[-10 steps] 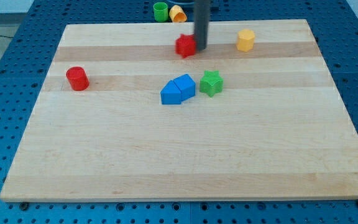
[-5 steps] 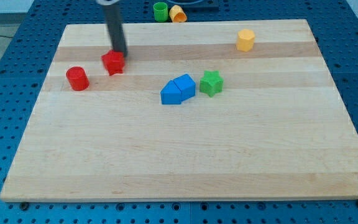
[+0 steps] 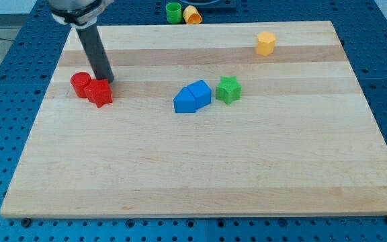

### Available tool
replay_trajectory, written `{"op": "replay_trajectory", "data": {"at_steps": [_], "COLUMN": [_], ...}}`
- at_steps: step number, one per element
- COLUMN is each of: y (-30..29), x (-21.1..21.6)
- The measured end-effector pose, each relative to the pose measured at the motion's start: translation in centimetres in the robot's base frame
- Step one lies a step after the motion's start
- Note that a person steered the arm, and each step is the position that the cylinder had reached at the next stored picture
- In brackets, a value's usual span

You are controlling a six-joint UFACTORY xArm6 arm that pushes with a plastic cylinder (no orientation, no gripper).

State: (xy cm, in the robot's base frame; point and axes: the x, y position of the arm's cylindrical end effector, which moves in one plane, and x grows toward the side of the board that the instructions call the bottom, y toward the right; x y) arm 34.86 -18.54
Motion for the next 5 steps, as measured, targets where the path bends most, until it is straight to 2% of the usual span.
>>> {"op": "replay_trajectory", "data": {"at_steps": [1,2,4,5], "y": [0.2,5.8,7.2,8.1], "x": [-1.1,-5.2,-5.6,-3.7]}}
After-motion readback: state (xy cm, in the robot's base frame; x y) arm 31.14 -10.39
